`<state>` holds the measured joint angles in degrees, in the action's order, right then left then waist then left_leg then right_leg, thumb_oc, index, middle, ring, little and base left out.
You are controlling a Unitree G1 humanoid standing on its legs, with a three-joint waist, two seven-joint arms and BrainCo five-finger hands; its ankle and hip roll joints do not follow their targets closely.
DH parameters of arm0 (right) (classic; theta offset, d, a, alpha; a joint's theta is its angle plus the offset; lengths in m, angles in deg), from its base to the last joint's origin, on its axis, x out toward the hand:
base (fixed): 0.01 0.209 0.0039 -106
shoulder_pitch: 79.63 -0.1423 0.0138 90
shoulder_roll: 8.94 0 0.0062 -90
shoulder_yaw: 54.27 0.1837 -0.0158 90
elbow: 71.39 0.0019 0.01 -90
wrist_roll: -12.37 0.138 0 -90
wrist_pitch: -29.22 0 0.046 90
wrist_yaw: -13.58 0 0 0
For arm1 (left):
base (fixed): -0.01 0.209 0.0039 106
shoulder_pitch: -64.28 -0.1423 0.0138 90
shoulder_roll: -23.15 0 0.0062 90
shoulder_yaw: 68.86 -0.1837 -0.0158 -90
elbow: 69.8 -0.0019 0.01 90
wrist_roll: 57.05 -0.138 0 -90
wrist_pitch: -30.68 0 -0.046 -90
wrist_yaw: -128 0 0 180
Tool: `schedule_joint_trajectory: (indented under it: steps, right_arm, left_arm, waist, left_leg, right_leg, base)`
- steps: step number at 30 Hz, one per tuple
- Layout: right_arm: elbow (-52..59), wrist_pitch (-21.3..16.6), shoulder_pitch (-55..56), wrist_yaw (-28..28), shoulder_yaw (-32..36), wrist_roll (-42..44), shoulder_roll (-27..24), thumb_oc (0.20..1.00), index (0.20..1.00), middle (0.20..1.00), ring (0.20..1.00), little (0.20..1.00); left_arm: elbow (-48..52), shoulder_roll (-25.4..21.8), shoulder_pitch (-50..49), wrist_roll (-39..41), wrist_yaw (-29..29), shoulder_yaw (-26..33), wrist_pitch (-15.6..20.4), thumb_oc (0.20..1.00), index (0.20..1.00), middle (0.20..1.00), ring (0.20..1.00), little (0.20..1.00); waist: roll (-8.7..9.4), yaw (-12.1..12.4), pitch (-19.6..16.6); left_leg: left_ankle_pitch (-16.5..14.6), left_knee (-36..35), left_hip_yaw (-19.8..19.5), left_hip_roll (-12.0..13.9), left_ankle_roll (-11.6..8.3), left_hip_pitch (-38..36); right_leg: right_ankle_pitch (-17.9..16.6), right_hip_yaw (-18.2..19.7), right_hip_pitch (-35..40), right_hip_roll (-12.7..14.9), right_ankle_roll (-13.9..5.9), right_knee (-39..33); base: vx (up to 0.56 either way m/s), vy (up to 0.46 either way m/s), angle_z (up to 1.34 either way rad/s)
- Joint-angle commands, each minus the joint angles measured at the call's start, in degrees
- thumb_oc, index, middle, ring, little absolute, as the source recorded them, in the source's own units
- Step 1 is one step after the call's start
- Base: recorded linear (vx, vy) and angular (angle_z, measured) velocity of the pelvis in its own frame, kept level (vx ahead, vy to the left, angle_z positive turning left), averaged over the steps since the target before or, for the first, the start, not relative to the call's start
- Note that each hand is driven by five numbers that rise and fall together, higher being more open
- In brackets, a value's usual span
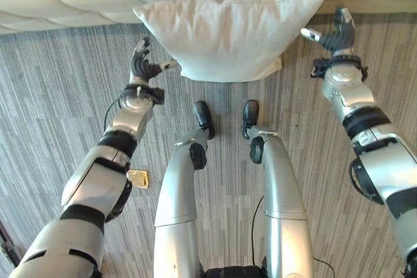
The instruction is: Pick up all the scattered cushions and arrange them neatly on the sofa.
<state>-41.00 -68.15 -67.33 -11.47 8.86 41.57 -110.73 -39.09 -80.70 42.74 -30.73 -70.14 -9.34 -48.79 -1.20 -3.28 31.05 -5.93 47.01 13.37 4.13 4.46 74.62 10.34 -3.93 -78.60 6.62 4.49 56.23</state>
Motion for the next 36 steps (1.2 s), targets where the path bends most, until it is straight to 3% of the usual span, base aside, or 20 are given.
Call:
schedule_joint_trajectory:
  steps: [1, 2, 3, 4, 11, 15, 20, 21, 22, 24, 28, 29, 31, 32, 36]
  right_arm:
    - [-1.24, -2.68, 2.83, -1.53, -2.34, 2.32, 4.00, 1.000, 1.000, 1.000, 1.000, 1.000]
    - [-0.77, -2.94, 1.67, -1.50, -3.01, 2.62, 4.96, 0.749, 0.749, 0.749, 0.749, 0.749]
    - [-0.06, -3.26, 1.14, -1.29, -3.61, 2.65, 6.25, 0.489, 0.489, 0.489, 0.489, 0.489]
    - [4.21, -4.60, 1.15, -0.85, -4.15, 2.80, 7.44, 0.200, 0.200, 0.200, 0.200, 0.200]
    - [15.16, -7.46, 6.35, 0.53, -4.38, 0.48, 8.17, 0.200, 0.200, 0.200, 0.200, 0.200]
    - [23.05, -8.11, 14.66, 1.73, -2.06, -3.63, 7.46, 0.200, 0.200, 0.200, 0.200, 0.200]
    - [39.19, -8.14, 37.18, 6.75, 4.35, -7.79, 7.03, 0.200, 0.200, 0.200, 0.200, 0.200]
    - [39.56, -7.99, 37.67, 6.75, 4.36, -7.87, 7.02, 0.200, 0.200, 0.200, 0.200, 0.200]
    - [45.33, -8.04, 45.93, 9.00, 6.30, -9.09, 6.80, 0.200, 0.200, 0.200, 0.200, 0.200]
    - [50.23, -8.17, 53.84, 11.37, 8.20, -9.44, 7.33, 0.200, 0.200, 0.200, 0.200, 0.200]
    - [59.11, -8.83, 65.95, 15.78, 11.74, -10.24, 5.89, 0.200, 0.200, 0.200, 0.200, 0.200]
    - [59.19, -8.79, 66.06, 15.79, 11.74, -10.24, 5.89, 0.200, 0.200, 0.200, 0.200, 0.200]
    - [63.63, -9.32, 70.41, 17.73, 13.24, -10.69, 4.66, 0.200, 0.200, 0.200, 0.200, 0.200]
    - [69.16, -9.51, 75.49, 20.41, 15.12, -10.91, 3.32, 0.200, 0.200, 0.200, 0.200, 0.200]
    - [72.52, -8.77, 79.80, 23.16, 15.65, -7.91, 3.55, 0.200, 0.200, 0.200, 0.200, 0.200]
  left_arm:
    - [-0.99, 2.89, -1.59, -0.73, -1.53, 1.30, 1.80, 1.000, 1.000, 1.000, 1.000, 1.000]
    - [-0.57, 3.68, -0.22, -0.85, -1.93, 0.97, 2.15, 1.000, 1.000, 1.000, 1.000, 1.000]
    - [0.09, 4.00, 0.29, -0.65, -2.29, 0.81, 2.53, 0.912, 0.912, 0.912, 0.912, 0.912]
    - [3.48, 4.59, 0.30, -0.32, -3.06, 1.18, 3.57, 0.200, 0.200, 0.200, 0.200, 0.200]
    - [13.53, 3.45, -3.80, -1.36, -3.25, 2.17, 5.40, 0.200, 0.200, 0.200, 0.200, 0.200]
    - [22.95, 3.97, -11.10, -3.55, -3.87, 4.67, 6.26, 0.200, 0.200, 0.200, 0.200, 0.200]
    - [39.94, 7.19, -29.02, -5.91, -2.12, 10.50, 6.85, 0.200, 0.200, 0.200, 0.200, 0.200]
    - [40.26, 7.23, -29.47, -5.97, -2.13, 10.50, 6.72, 0.200, 0.200, 0.200, 0.200, 0.200]
    - [45.24, 9.21, -36.87, -4.90, -0.58, 12.85, 7.33, 0.200, 0.200, 0.200, 0.200, 0.200]
    - [50.26, 10.57, -44.27, -4.75, 1.27, 14.14, 7.34, 0.200, 0.200, 0.200, 0.200, 0.200]
    - [56.03, 9.47, -56.11, -6.00, 4.80, 16.47, 7.72, 0.200, 0.200, 0.200, 0.200, 0.200]
    - [56.08, 9.47, -56.21, -6.01, 4.80, 16.45, 7.70, 0.200, 0.200, 0.200, 0.200, 0.200]
    - [58.69, 8.88, -61.25, -5.91, 6.27, 18.07, 7.95, 0.200, 0.200, 0.200, 0.200, 0.200]
    - [62.26, 7.34, -66.98, -7.30, 8.27, 19.02, 7.96, 0.200, 0.200, 0.200, 0.200, 0.200]
    - [65.43, 6.50, -71.62, -6.68, 9.70, 19.94, 7.44, 0.200, 0.200, 0.200, 0.200, 0.200]
  waist:
    - [-3.30, 0.42, -7.51]
    - [-3.47, 0.66, -7.78]
    - [-3.45, 0.91, -7.89]
    - [-3.35, 1.23, -8.42]
    - [-2.77, 0.73, -9.41]
    - [-2.08, 0.26, -9.92]
    - [-1.11, -0.54, -10.24]
    - [-1.11, -0.55, -10.15]
    - [-0.54, -0.84, -10.73]
    - [-0.15, -1.05, -11.24]
    - [0.40, -1.62, -13.41]
    - [0.40, -1.61, -13.35]
    - [0.60, -1.79, -15.13]
    - [0.87, -2.13, -17.93]
    - [0.99, -2.23, -20.86]
  left_leg:
    - [-6.94, 3.28, -2.35, -0.49, -4.06, -1.36]
    - [-6.85, 3.25, -2.50, -0.66, -4.12, -0.92]
    - [-6.80, 3.25, -2.97, -0.93, -4.04, -0.94]
    - [-6.59, 2.50, -3.37, -1.41, -3.97, -1.16]
    - [-4.93, -2.02, -4.16, -1.67, -4.34, -4.76]
    - [-3.84, -8.11, -4.95, -1.31, -5.01, -11.19]
    - [-1.63, -20.61, -5.52, -1.93, -6.07, -27.92]
    - [-1.48, -21.02, -5.52, -1.95, -6.08, -28.54]
    - [0.94, -25.75, -5.05, -2.38, -6.04, -34.33]
    - [1.76, -29.55, -5.08, -2.84, -6.32, -41.36]
    - [2.51, -34.64, -5.03, -3.16, -6.92, -52.29]
    - [2.54, -34.74, -5.04, -3.16, -6.93, -52.48]
    - [2.79, -37.10, -4.42, -3.03, -7.30, -57.49]
    - [2.53, -39.51, -3.21, -2.95, -7.44, -63.36]
    - [1.26, -40.30, -2.00, -3.31, -7.12, -67.75]
  right_leg:
    - [5.50, 4.41, 2.23, 0.25, -5.72, -0.20]
    - [5.79, 4.26, 1.88, 0.27, -5.53, 0.01]
    - [5.77, 4.24, 1.96, 0.08, -5.47, 0.19]
    - [5.46, 3.83, 2.31, 0.06, -5.57, -0.41]
    - [4.42, 2.85, 6.12, -0.41, -5.80, -4.15]
    - [2.61, 2.00, 13.00, -0.53, -6.70, -10.47]
    - [-1.02, 0.48, 29.16, -0.76, -8.29, -23.05]
    - [-1.14, 0.45, 29.75, -0.77, -8.29, -23.40]
    - [-3.96, -0.53, 35.34, -0.68, -8.48, -28.42]
    - [-4.88, -0.92, 42.33, -0.92, -8.84, -32.65]
    - [-5.73, -1.46, 54.56, -1.39, -9.43, -40.15]
    - [-5.76, -1.48, 54.77, -1.41, -9.43, -40.27]
    - [-6.50, -1.27, 60.00, -1.82, -9.90, -43.85]
    - [-7.28, -1.21, 66.18, -2.34, -10.57, -48.08]
    - [-7.50, -0.41, 70.93, -2.28, -11.04, -50.78]
  base:
    - [0.02, -0.054, 0.08]
    - [0.01, -0.033, 0.06]
    - [0.02, -0.055, 0.06]
    - [0.01, -0.034, 0.07]
    - [0.01, -0.013, 0.06]
    - [0.00, 0.000, 0.00]
    - [0.01, 0.014, -0.01]
    - [-0.01, -0.001, -0.10]
    - [0.02, -0.028, -0.08]
    - [0.10, -0.024, -0.06]
    - [0.17, -0.019, -0.09]
    - [0.13, 0.008, -0.08]
    - [0.26, 0.008, -0.08]
    - [0.37, 0.025, -0.14]
    - [0.24, 0.075, -0.22]
